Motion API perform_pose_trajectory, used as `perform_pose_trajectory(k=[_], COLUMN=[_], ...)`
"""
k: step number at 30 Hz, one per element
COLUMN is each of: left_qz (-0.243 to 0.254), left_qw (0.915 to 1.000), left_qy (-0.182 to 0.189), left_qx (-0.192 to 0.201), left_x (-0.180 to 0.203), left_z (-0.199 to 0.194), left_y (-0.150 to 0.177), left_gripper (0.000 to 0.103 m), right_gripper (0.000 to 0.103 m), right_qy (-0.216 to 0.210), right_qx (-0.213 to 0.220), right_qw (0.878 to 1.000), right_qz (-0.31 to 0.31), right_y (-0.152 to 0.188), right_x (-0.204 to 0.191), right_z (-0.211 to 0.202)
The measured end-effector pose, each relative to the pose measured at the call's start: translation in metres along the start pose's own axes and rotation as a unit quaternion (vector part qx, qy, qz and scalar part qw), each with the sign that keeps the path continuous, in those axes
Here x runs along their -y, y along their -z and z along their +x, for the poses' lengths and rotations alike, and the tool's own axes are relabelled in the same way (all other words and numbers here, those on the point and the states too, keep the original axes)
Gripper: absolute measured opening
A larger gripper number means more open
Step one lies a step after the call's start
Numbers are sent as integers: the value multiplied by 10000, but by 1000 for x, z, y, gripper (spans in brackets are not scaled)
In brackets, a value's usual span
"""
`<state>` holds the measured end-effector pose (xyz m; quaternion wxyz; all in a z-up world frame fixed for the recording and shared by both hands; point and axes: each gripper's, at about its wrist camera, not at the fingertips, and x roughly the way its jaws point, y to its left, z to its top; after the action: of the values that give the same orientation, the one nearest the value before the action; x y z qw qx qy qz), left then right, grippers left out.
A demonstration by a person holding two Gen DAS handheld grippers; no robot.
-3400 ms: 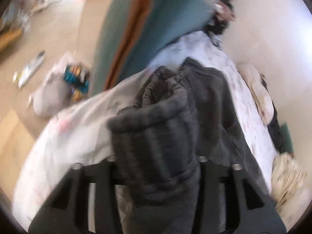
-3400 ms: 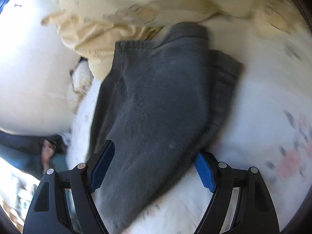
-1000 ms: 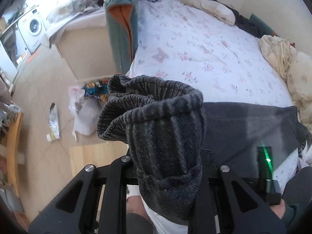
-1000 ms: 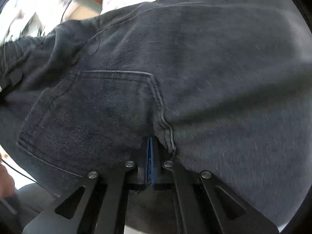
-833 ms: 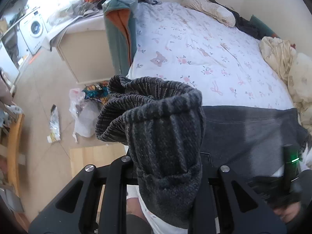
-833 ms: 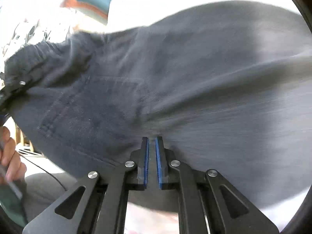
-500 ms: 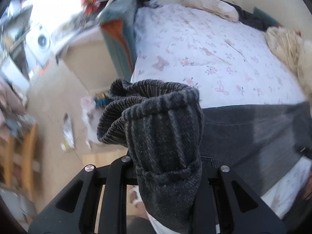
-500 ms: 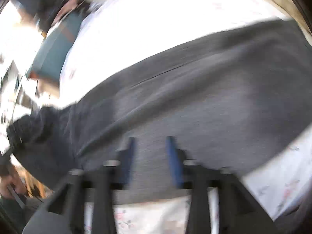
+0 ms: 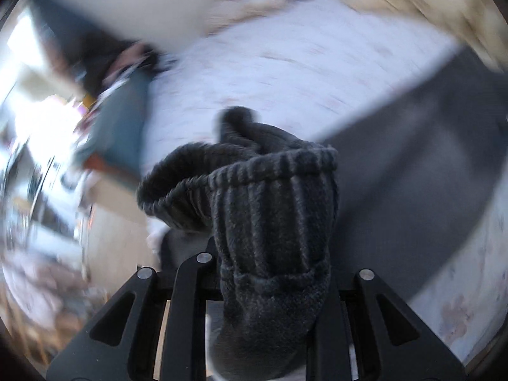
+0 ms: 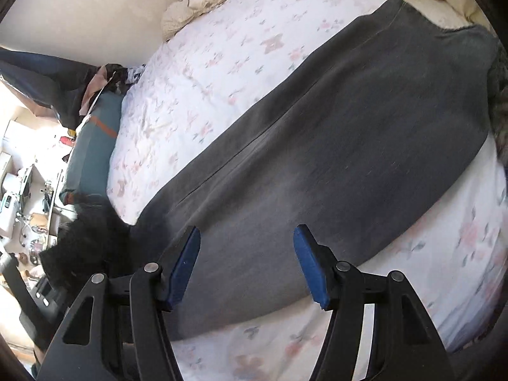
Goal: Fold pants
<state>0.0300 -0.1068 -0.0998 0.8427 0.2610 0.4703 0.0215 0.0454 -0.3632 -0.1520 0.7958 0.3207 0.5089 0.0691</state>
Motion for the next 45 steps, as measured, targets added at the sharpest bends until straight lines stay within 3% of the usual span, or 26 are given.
perform_pose_trajectory(k=[5,7,9,10,12,14,15,17,19,20,22,23,25,27,30,31,32,33,34,35,37,40,41,43,45], left_qz=[1018,1365,1463,1384,1047,646,361,-88,-685,-1019,-1669,-1983,-2345,-2556,-2524,-2572,-2587,-2568,-2533,-2550,-2687,-2628,-2587,-2627,-2666], left_qw=[9936,9898,9888,9894,9881,9815,9758,9705,9723,9752,9765,9713,9539,9387,9393,9381,9376,9380,9385,9370,9300,9301,9315,9300,9280], left_qy=[114,24,117,330,1092,1797,2158,2406,2223,1964,1308,1130,1288,1529,1446,1443,1450,1456,1466,1497,1616,1668,1664,1689,1716], left_qx=[-469,-406,-257,-276,-271,-135,-22,152,214,77,-390,-668,-1357,-1733,-1820,-1815,-1816,-1817,-1831,-1862,-1916,-1951,-1943,-1939,-1959], left_x=[97,115,115,109,89,66,47,15,-23,-42,-69,-78,-78,-72,-69,-68,-67,-62,-62,-60,-63,-52,-52,-53,-56], left_z=[49,57,51,46,28,7,-7,-23,-24,-17,6,19,49,69,83,85,85,85,86,86,88,91,90,88,86], left_y=[16,25,30,30,29,29,28,30,36,42,62,75,98,113,115,115,116,118,121,119,121,122,121,122,126], left_gripper=[19,28,46,49,74,84,85,85,88,88,88,87,85,84,87,87,87,87,87,87,87,87,87,87,87], right_gripper=[64,64,64,64,64,64,64,64,65,67,71,73,76,77,78,74,49,36,23,19,16,14,14,16,36], right_qy=[194,173,145,140,61,-17,-42,-225,-412,-460,-599,-632,-543,-400,-28,8,27,88,151,-12,-254,-4,161,652,996], right_qx=[-49,-124,-158,-157,-181,-197,-195,-216,-299,-336,-529,-600,-747,-807,-1100,-1272,-1323,-1370,-1344,-1289,-1153,-933,-1030,-1266,-1341], right_qw=[9997,9995,9995,9995,9996,9998,9998,9994,9972,9957,9880,9838,9718,9598,9387,9318,9273,9229,9237,9318,9438,9562,9551,9416,9335], right_qz=[155,225,245,249,227,87,14,-161,-541,-732,-1323,-1565,-2171,-2659,-3267,-3398,-3501,-3597,-3585,-3392,-3088,-2775,-2772,-3051,-3172], right_y=[1,3,3,3,3,3,3,4,8,10,15,16,20,22,28,31,32,32,28,19,1,-27,-29,-24,-21], right_x=[17,24,24,24,18,3,-4,-22,-48,-58,-94,-109,-145,-177,-215,-222,-225,-227,-229,-225,-215,-200,-197,-193,-193], right_z=[0,-1,-2,-3,0,5,7,13,21,24,37,42,58,77,122,137,145,151,154,150,140,149,160,183,189])
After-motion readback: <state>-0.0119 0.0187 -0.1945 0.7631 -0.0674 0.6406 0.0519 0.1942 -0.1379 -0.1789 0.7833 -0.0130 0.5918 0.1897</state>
